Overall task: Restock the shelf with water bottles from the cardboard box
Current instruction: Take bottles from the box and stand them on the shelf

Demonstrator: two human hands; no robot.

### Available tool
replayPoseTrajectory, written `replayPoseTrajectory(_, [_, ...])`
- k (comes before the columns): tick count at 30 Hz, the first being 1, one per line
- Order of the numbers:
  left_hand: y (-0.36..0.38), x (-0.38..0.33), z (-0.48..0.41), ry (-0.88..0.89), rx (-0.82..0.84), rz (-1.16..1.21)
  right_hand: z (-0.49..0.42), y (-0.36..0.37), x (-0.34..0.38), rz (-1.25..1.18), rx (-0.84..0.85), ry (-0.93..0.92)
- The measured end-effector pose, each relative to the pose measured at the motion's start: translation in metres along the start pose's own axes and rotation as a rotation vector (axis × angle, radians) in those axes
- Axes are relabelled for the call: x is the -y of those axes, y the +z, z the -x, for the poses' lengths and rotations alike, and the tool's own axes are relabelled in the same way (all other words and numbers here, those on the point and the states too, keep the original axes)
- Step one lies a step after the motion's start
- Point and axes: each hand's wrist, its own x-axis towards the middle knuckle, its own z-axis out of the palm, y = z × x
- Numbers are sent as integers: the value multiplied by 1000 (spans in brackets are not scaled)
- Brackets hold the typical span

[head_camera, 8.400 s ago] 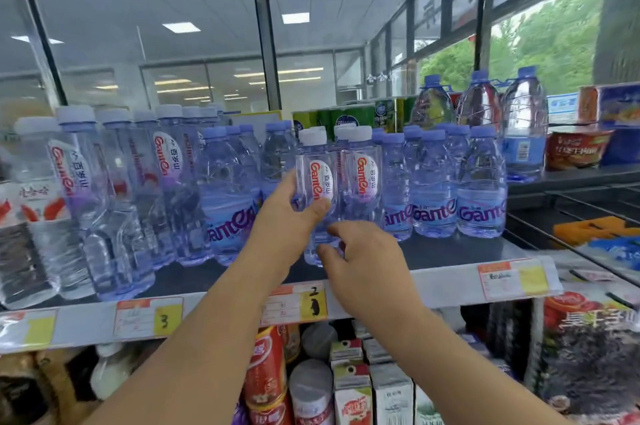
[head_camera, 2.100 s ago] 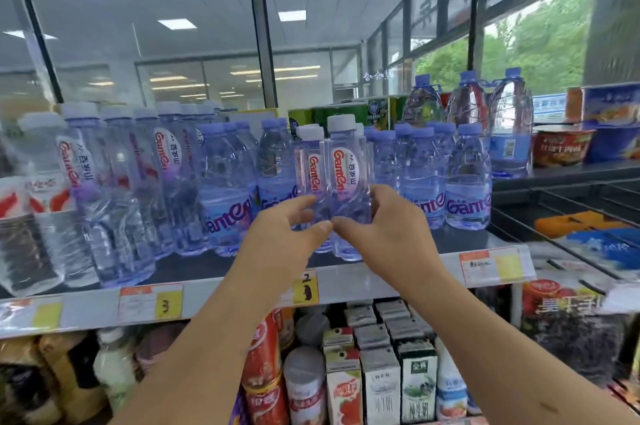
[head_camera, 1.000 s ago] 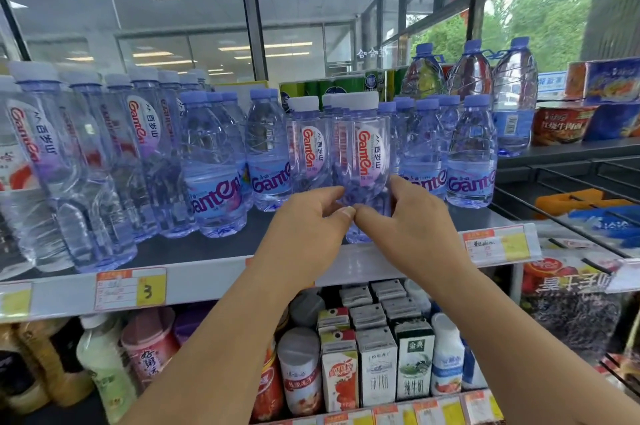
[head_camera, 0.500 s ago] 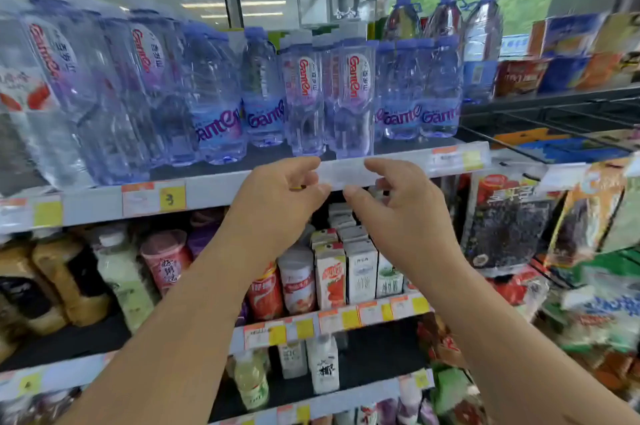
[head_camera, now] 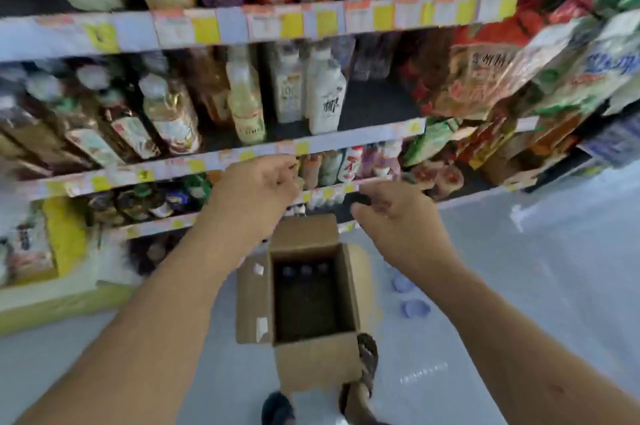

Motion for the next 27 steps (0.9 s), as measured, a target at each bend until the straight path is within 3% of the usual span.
replayPoseTrajectory(5, [44,140,-7,-266,52,-28,-1,120,-100,78,232,202])
replayPoseTrajectory(11, [101,284,-19,-490,5,-47,-32,262,-218,154,404,211])
replayPoseTrajectory(20, [190,430,-59,-525,-56,45,-99,438,-302,128,413,54])
replayPoseTrajectory(27, [233,495,-86,-492,-64,61,-155,534,-334,176,389,-25])
